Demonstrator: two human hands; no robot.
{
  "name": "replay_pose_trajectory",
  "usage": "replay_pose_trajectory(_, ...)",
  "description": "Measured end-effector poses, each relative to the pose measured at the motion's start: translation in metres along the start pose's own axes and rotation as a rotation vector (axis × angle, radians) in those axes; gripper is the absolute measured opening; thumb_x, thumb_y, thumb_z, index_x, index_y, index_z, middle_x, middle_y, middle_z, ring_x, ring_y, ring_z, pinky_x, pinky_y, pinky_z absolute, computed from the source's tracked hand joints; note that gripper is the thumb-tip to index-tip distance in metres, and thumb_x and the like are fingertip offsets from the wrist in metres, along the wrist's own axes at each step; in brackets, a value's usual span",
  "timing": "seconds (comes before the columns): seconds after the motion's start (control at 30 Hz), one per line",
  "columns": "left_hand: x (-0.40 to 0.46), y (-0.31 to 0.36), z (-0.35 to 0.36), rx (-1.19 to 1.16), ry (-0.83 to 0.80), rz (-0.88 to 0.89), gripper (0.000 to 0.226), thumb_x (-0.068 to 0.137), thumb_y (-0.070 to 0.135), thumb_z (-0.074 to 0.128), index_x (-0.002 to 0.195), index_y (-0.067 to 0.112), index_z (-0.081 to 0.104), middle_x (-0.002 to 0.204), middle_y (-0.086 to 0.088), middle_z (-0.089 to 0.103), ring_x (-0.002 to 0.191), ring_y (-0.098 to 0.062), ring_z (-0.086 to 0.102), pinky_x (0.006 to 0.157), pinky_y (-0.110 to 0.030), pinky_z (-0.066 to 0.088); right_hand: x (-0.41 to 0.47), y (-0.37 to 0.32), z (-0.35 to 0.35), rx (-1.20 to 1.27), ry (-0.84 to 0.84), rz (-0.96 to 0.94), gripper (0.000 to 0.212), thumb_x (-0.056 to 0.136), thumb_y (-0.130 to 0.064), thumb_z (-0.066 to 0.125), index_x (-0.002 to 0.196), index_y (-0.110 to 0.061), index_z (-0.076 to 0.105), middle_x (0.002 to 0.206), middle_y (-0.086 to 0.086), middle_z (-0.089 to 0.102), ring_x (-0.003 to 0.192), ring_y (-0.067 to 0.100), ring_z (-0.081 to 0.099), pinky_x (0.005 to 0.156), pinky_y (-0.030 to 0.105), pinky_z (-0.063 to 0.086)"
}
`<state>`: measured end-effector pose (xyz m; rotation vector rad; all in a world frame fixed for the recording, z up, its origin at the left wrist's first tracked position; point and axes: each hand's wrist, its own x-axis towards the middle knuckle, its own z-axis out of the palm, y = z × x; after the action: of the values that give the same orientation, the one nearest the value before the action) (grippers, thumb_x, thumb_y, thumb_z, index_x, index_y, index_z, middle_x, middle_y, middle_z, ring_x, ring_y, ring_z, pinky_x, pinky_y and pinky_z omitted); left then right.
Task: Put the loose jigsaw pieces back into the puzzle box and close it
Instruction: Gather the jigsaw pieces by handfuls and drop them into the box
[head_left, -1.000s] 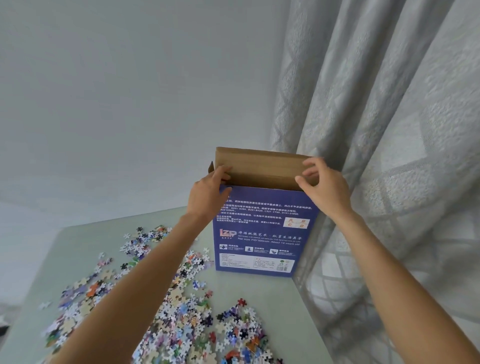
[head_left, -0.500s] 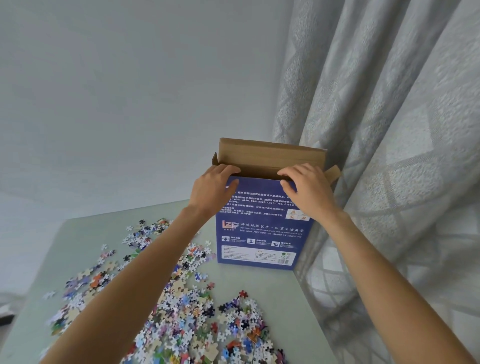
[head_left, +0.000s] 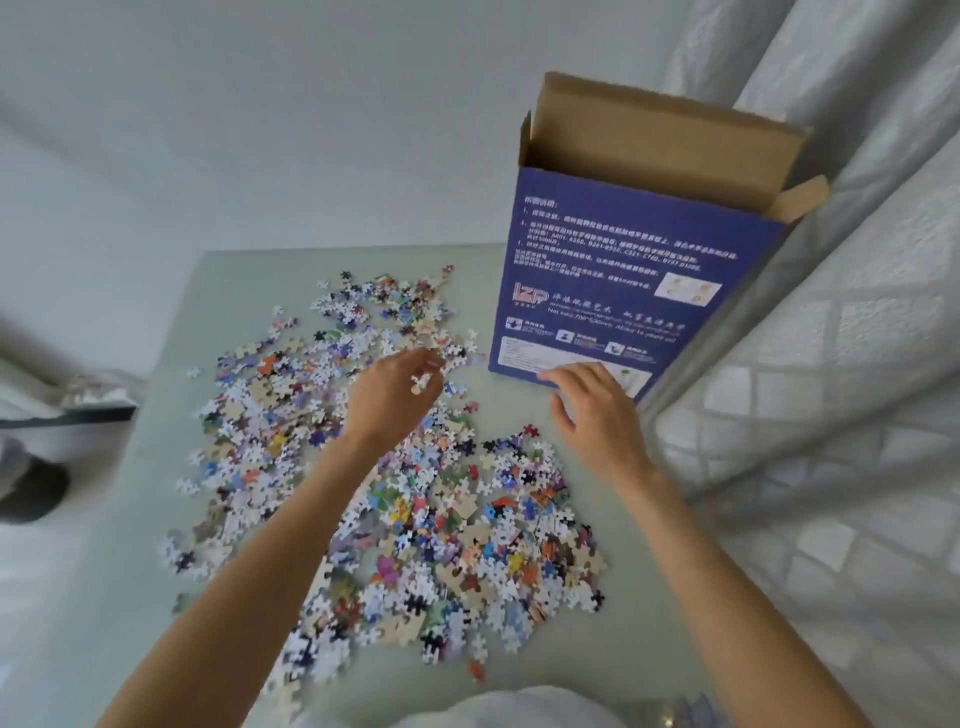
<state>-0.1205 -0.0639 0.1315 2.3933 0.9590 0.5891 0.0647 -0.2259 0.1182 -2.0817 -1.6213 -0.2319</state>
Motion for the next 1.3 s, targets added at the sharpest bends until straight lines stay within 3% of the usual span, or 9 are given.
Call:
replay_pose_trajectory(0.17,-0.091,-0.072,0.031,0.123,-0.438,-0.393,0.051,0.085,0.034,0.064,0.131,0.024,0.046,0.127,-0.001,0.057,0.105,-0.017,0.059,0.085,-0.029,0.049,-0.087,-0.007,0.067,0.055,-0.525,0.500,0.049,0.089,-0.029,0.059,0.136,-0.025,0.043,0.137,0.005,0.043,0.124,0.026,0.040,0.099,0.038,0.040)
replay_pose_trajectory(0.37,-0.167,-0.113,0.059,0.228,-0.522,-0.575,0.086,0.072,0.056,0.068,0.142,0.028,0.026,0.143,-0.009,0.029,0.131,-0.028,0.028,0.103,-0.042,0.038,-0.136,-0.018,0.105,-0.084,-0.663,1.014,0.076,0.081,-0.053,0.062,0.142,-0.025,0.028,0.147,0.015,0.020,0.130,0.038,0.023,0.100,0.053,0.034)
replay_pose_trajectory(0.53,-0.181,-0.120,0.077,0.229,-0.436,-0.505,0.088,0.066,0.058,0.072,0.137,0.028,0.029,0.137,-0.007,0.029,0.125,-0.026,0.027,0.102,-0.039,0.035,-0.124,-0.053,0.138,0.036,-0.577,0.906,0.066,0.080,-0.039,0.068,0.137,-0.022,0.038,0.138,0.017,0.031,0.123,0.033,0.035,0.093,0.039,0.044)
replay_pose_trajectory(0.63,-0.175,-0.119,0.084,0.184,-0.406,-0.500,0.090,0.068,0.054,0.072,0.141,0.028,0.025,0.137,-0.008,0.030,0.124,-0.025,0.029,0.102,-0.038,0.035,-0.111,-0.075,0.149,0.219,-0.561,0.770,0.062,0.079,-0.026,0.072,0.134,-0.020,0.043,0.134,0.012,0.035,0.123,0.028,0.037,0.097,0.027,0.034)
replay_pose_trajectory(0.7,-0.169,-0.118,0.087,0.154,-0.408,-0.504,0.096,0.067,0.058,0.070,0.143,0.028,0.019,0.137,-0.008,0.029,0.124,-0.025,0.029,0.105,-0.037,0.032,-0.105,-0.082,0.150,0.311,-0.587,0.692,0.060,0.080,-0.019,0.071,0.134,-0.019,0.044,0.137,0.009,0.033,0.127,0.023,0.034,0.100,0.024,0.026)
replay_pose_trajectory(0.9,-0.149,-0.108,0.100,0.180,-0.448,-0.456,0.113,0.065,0.064,0.069,0.147,0.025,0.002,0.140,-0.011,0.025,0.127,-0.026,0.027,0.106,-0.036,0.030,-0.091,-0.060,0.131,0.280,-0.494,0.630,0.055,0.080,-0.004,0.067,0.129,-0.021,0.049,0.150,0.003,0.021,0.130,0.016,0.033,0.092,0.012,0.036)
replay_pose_trajectory(1.1,-0.131,-0.101,0.110,0.178,-0.471,-0.503,0.119,0.065,0.066,0.067,0.146,0.021,-0.008,0.143,-0.014,0.021,0.132,-0.030,0.021,0.110,-0.039,0.025,-0.061,-0.016,0.130,0.110,-0.618,0.955,0.082,0.079,-0.035,0.072,0.144,-0.031,0.023,0.154,0.012,0.009,0.140,0.035,0.009,0.110,0.053,0.023)
replay_pose_trajectory(1.2,-0.125,-0.099,0.113,0.145,-0.443,-0.520,0.118,0.066,0.063,0.068,0.146,0.021,-0.007,0.139,-0.013,0.026,0.129,-0.029,0.026,0.108,-0.037,0.028,-0.047,-0.012,0.142,0.069,-0.710,0.951,0.093,0.075,-0.054,0.070,0.147,-0.033,0.015,0.153,0.011,0.014,0.138,0.035,0.016,0.108,0.051,0.029)
replay_pose_trajectory(1.3,-0.116,-0.096,0.115,0.084,-0.410,-0.531,0.114,0.068,0.058,0.070,0.146,0.023,-0.005,0.137,-0.013,0.028,0.124,-0.027,0.031,0.102,-0.035,0.036,-0.041,-0.023,0.154,0.051,-0.718,0.798,0.092,0.072,-0.055,0.071,0.146,-0.032,0.020,0.149,0.008,0.022,0.133,0.032,0.023,0.102,0.045,0.034)
